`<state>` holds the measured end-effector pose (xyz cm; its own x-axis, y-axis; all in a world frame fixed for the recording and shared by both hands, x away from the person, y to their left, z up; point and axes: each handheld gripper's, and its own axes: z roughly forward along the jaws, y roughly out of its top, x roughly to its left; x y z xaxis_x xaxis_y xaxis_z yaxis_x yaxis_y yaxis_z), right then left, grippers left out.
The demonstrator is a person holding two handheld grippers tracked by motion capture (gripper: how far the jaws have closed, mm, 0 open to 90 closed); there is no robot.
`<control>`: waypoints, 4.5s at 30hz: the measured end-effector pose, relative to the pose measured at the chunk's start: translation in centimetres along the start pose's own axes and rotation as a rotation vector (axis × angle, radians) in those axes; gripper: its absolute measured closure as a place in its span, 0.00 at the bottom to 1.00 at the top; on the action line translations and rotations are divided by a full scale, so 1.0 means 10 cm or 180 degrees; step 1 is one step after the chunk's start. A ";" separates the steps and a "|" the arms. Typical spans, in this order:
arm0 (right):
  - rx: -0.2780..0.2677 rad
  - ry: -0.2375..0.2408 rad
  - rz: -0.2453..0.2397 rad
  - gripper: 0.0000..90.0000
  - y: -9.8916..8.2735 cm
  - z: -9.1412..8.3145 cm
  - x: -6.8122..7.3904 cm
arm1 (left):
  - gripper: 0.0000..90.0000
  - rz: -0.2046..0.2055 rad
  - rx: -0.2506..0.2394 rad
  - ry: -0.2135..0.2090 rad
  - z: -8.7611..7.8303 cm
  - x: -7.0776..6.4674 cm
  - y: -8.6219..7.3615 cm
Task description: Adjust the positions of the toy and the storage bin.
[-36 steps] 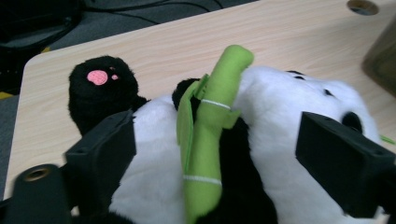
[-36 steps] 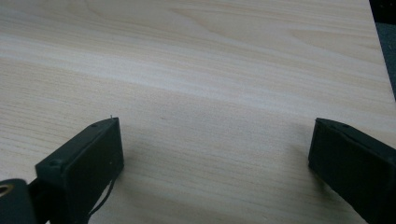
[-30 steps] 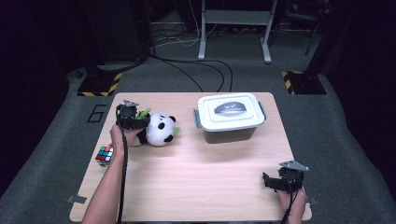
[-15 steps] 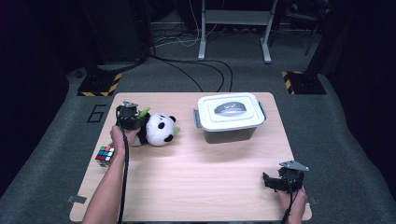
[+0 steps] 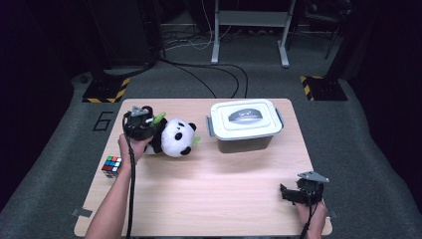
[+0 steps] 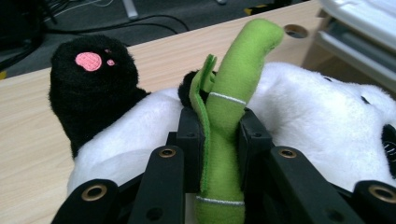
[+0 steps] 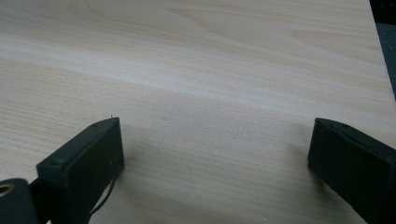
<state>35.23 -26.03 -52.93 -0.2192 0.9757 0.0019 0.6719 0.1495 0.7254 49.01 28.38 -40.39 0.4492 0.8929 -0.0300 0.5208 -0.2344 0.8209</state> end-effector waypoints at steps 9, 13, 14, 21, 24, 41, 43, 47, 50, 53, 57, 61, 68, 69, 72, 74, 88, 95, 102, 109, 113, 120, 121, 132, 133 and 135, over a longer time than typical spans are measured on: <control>0.0000 0.0001 -0.0001 0.03 0.00 0.00 0.00 | 0.83 0.0278 -0.0124 -0.0284 -0.27 -0.24 -0.10; 0.0000 0.0001 0.0000 0.03 0.00 0.00 0.00 | 0.83 0.0316 -0.0124 -0.0417 -0.35 -0.30 -0.17; 0.0000 0.0001 -0.0001 0.03 0.00 0.00 0.00 | 0.83 0.0331 -0.0140 -0.0439 -0.36 -0.31 -0.19; -0.0001 0.0002 -0.0002 0.03 0.00 0.00 0.00 | 0.83 0.0445 -0.0115 -0.0604 -0.48 -0.39 -0.31; -0.0001 0.0001 -0.0001 0.03 0.00 0.00 0.00 | 0.83 0.0501 -0.0095 -0.0659 -0.52 -0.40 -0.38; -0.0001 -0.0002 -0.0003 0.03 0.00 0.00 0.00 | 0.82 0.0727 -0.0021 -0.1075 -0.58 -0.42 -0.63; -0.0002 -0.0002 -0.0006 0.03 0.00 0.00 0.00 | 0.82 0.0740 0.0002 -0.1086 -0.58 -0.44 -0.67; -0.0002 -0.0001 -0.0007 0.03 0.00 0.00 0.00 | 0.82 0.0730 0.0032 -0.1081 -0.60 -0.44 -0.74; -0.0002 -0.0003 -0.0005 0.03 0.00 0.00 0.00 | 0.82 0.0702 0.0018 -0.1050 -0.62 -0.42 -0.78; -0.0001 -0.0002 -0.0006 0.03 0.00 0.00 0.00 | 0.82 0.0712 0.0074 -0.1005 -0.62 -0.40 -0.84; -0.0003 -0.0003 -0.0008 0.03 0.00 0.00 0.00 | 0.82 0.0671 0.0072 -0.0980 -0.56 -0.35 -0.95; -0.0002 -0.0002 -0.0006 0.03 0.00 0.00 0.00 | 0.79 0.0736 0.0101 -0.0956 -0.57 -0.40 -0.92; -0.0002 -0.0001 -0.0002 0.03 0.00 0.00 0.00 | 0.39 0.0709 0.0002 -0.0789 -0.72 -0.51 -0.83; -0.0001 -0.0001 -0.0002 0.03 0.00 0.00 0.00 | 0.34 0.0701 -0.0028 -0.0748 -0.76 -0.51 -0.82; -0.0001 0.0000 -0.0002 0.03 0.00 0.00 0.00 | 0.25 0.0636 -0.0134 -0.0638 -0.92 -0.52 -0.80; -0.0001 -0.0001 -0.0002 0.03 0.00 0.00 0.00 | 0.20 0.0594 -0.0185 -0.0557 -1.04 -0.51 -0.81; 0.0001 -0.0001 -0.0010 0.03 0.00 0.00 0.00 | 0.07 0.0251 -0.0090 -0.0039 -1.44 -0.32 -1.37; 0.0005 0.0008 -0.0015 0.03 0.00 0.00 0.00 | 0.00 -0.0029 0.0034 0.0105 -1.41 -0.22 -1.73; 0.0026 0.0050 -0.0041 0.02 0.00 0.00 0.00 | 0.00 -0.0222 0.0340 0.0142 -1.20 -0.04 -2.05; 0.0052 0.0171 -0.0037 0.02 0.03 -0.01 -0.03 | 0.00 -0.0312 0.0496 0.0191 -1.01 0.07 -2.20; 0.0025 0.0270 -0.0024 0.01 0.12 -0.02 -0.05 | 0.00 -0.0276 0.0505 0.0278 -0.97 0.07 -2.21; -0.0060 0.0336 -0.0093 0.04 0.45 -0.09 -0.03 | 0.00 -0.0198 0.0491 0.0354 -0.94 0.08 -2.22; -0.0076 0.0346 -0.0121 0.04 0.51 -0.09 -0.02 | 0.00 -0.0192 0.0496 0.0356 -0.94 0.08 -2.22; -0.0237 0.0444 -0.0205 0.12 1.05 -0.09 0.00 | 0.00 -0.0216 0.0486 0.0380 -0.93 0.08 -2.21; -0.0259 0.0446 -0.0222 0.14 1.10 -0.09 0.00 | 0.00 -0.0216 0.0487 0.0380 -0.93 0.08 -2.21; -0.0292 0.0448 -0.0238 0.16 1.20 -0.09 0.01 | 0.00 -0.0215 0.0487 0.0383 -0.93 0.08 -2.21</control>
<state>42.58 -24.29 -43.59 -0.3673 0.9293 0.0372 0.5840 0.1993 0.7869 31.10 37.82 -53.28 0.3245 0.9459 -0.0062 0.6551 -0.2200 0.7228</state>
